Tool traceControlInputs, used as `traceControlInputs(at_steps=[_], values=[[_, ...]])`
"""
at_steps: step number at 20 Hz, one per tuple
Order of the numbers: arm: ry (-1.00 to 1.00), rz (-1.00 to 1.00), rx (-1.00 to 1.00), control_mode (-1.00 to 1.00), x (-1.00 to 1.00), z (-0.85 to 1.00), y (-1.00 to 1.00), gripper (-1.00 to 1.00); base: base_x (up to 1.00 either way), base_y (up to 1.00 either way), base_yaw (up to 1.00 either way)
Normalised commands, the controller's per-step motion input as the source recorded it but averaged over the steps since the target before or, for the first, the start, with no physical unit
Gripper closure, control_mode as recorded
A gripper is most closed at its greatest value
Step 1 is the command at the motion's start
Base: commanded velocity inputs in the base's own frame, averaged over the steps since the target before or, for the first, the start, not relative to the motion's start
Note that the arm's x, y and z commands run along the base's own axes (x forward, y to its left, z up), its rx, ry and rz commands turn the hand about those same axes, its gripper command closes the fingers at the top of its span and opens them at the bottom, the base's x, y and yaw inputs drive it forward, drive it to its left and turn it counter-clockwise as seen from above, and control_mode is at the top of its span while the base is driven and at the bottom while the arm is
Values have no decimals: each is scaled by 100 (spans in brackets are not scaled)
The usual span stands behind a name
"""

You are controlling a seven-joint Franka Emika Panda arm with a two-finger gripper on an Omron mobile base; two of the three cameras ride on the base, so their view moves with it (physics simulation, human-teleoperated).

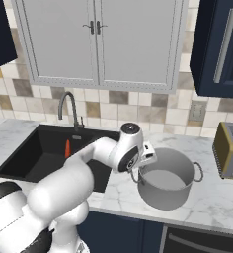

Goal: Dump the carrot from the pot into the sink. Then turn on the water and wash the carrot. Then turn off the water and put the carrot back in the pot.

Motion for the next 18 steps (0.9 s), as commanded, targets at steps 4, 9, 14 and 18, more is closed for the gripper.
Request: traceControlInputs(at_steps=[4,9,14,18], values=[[3,12,-2,-100,9,-23,0,100,0,0,0],[5,10,-2,-100,0,-23,0,100,0,0,0],[6,2,0,-100,0,-8,3,-100,0,0,0],[4,0,0,-100,0,0,0,-100,0,0,0]])
